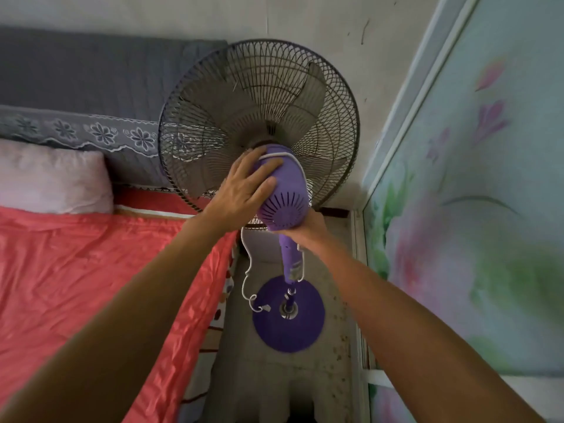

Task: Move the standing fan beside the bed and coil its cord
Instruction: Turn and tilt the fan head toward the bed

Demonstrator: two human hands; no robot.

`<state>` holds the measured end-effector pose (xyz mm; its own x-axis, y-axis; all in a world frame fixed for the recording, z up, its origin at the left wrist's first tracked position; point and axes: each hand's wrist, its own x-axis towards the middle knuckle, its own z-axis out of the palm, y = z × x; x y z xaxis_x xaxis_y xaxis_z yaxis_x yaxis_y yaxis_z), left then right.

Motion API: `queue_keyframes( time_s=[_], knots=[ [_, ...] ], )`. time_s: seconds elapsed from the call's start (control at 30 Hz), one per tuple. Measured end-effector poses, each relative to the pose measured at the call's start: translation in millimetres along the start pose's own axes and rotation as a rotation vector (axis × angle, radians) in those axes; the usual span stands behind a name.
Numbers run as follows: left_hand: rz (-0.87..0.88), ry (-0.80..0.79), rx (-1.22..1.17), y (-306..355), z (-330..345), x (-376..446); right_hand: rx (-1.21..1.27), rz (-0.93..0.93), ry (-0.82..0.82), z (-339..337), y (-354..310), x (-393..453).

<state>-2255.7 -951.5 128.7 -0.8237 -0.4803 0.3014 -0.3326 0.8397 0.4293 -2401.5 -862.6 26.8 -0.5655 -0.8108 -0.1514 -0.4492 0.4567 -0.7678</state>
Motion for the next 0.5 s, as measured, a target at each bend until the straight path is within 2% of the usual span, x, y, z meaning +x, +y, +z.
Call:
queue_keyframes(
  time_s=[0.13, 0.27, 0.37, 0.43, 0.5],
  knots=[
    [0.036, 0.000, 0.053, 6, -5, 1, 0.037, -0.008, -0.062, -9, 11, 6],
    [0.057, 0.068, 0.108, 5, -6, 0, -0.025, -0.072, -0.162, -24, 22, 12],
    [0.135, 0.197, 0.174, 3, -14, 3, 0.037, -0.090, -0.247, -40, 26, 16],
    [0.201, 0.340, 0.242, 4, -19, 2, 0.089, -0.090, -0.297, -51, 27, 17],
    [0.175, 0.501, 0.363, 6, -27, -4, 0.088, -0.088, -0.323, -60, 28, 13]
  ],
)
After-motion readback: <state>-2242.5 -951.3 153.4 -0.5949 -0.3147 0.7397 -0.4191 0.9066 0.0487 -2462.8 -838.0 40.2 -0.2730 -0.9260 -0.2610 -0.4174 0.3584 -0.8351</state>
